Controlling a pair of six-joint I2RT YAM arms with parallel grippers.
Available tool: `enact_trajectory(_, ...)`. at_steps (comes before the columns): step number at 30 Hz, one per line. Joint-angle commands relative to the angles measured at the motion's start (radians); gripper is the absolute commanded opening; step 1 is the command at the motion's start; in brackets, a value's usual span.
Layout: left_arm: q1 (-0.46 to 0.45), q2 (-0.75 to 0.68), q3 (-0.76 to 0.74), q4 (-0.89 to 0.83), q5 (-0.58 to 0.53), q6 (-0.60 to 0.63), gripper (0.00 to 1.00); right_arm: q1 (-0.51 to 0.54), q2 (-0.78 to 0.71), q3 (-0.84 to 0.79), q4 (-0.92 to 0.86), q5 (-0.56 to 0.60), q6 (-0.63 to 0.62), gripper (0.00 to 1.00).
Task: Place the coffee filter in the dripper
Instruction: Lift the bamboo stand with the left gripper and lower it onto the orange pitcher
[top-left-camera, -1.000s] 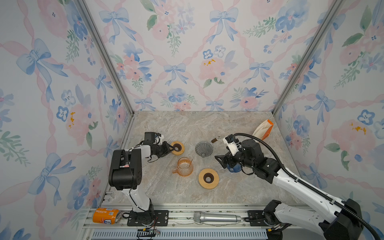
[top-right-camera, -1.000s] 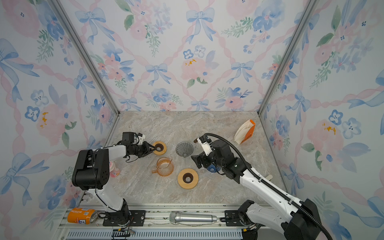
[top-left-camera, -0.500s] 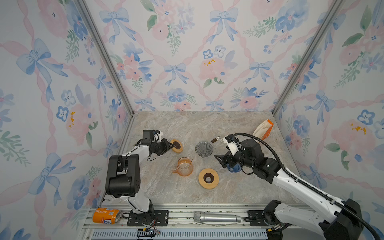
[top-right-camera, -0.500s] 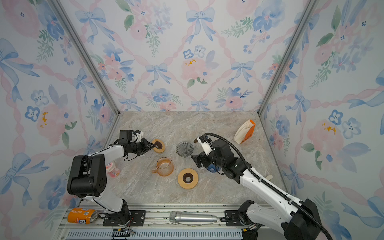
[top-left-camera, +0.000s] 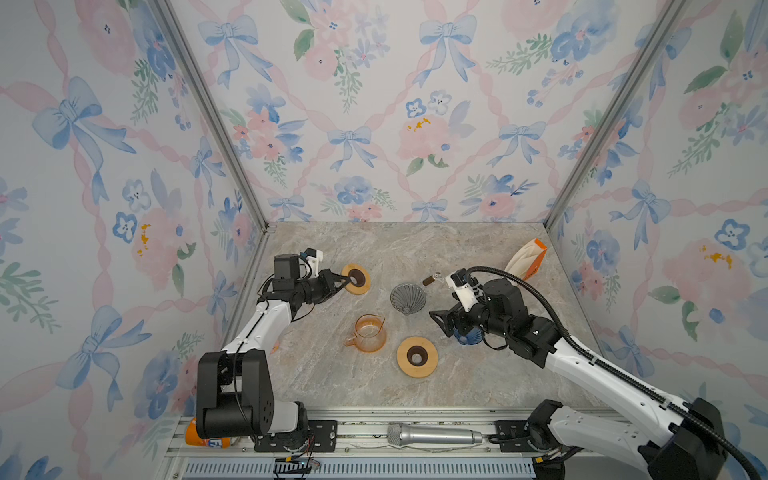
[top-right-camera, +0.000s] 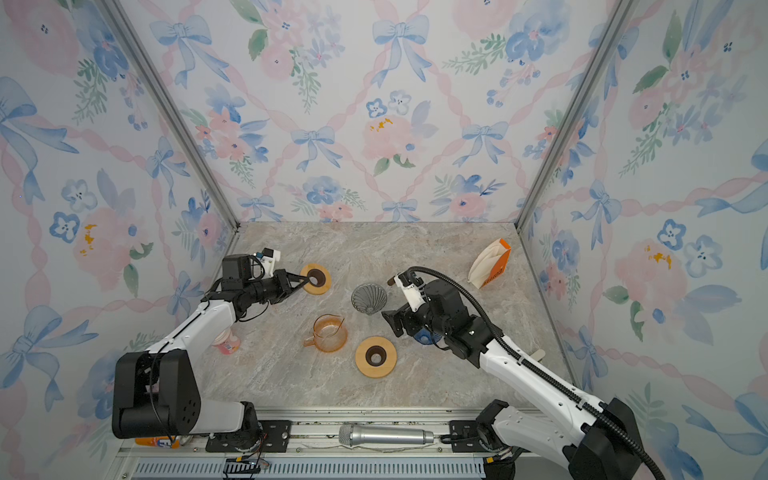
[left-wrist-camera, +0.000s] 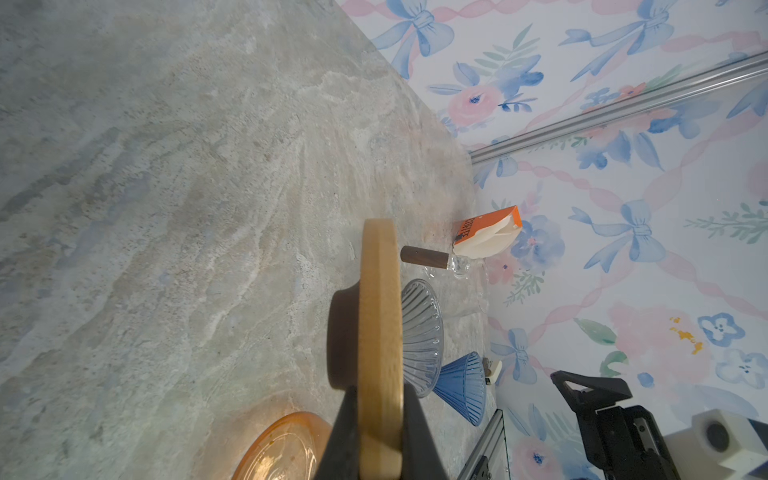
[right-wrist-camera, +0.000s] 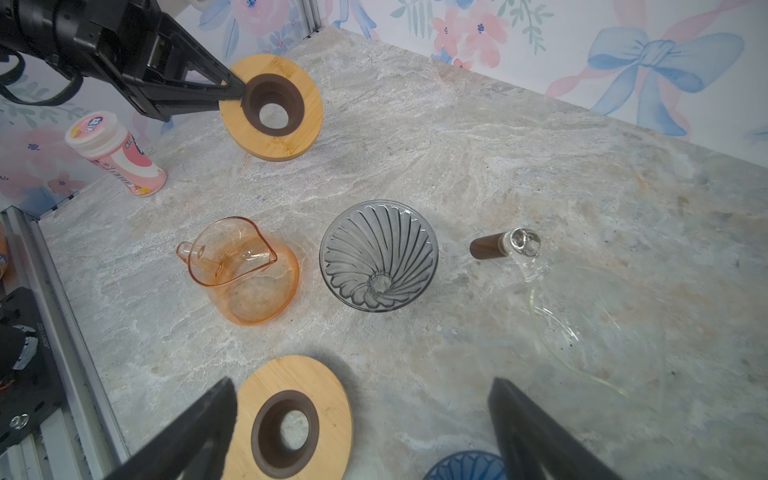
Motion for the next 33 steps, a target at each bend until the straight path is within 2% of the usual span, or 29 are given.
enact_trajectory(1, 0.0, -0.058, -0.041, -0.001, 0.065, -0.036, 0.0, 0.011, -0.026, -0.009, 0.01, -0.019, 0.001, 0.96)
enact_trajectory(13, -0.003, -0.227, -0.199, -0.001, 0.167, -0.091, 0.0, 0.02, -0.075, -0.015, -0.02, -0.015, -0.003, 0.96)
enact_trajectory(19, -0.039, -0.296, -0.263, -0.001, 0.18, -0.113, 0.0, 0.034, -0.1, -0.021, -0.035, 0.001, -0.002, 0.96)
enact_trajectory(28, -0.051, -0.3, -0.33, 0.001, 0.173, -0.1, 0.0, 0.053, -0.115, -0.025, -0.043, 0.008, 0.002, 0.96)
enact_trajectory(33, -0.05, -0.286, -0.365, 0.059, 0.167, -0.128, 0.0, 0.058, -0.122, -0.025, -0.05, 0.017, 0.0, 0.96)
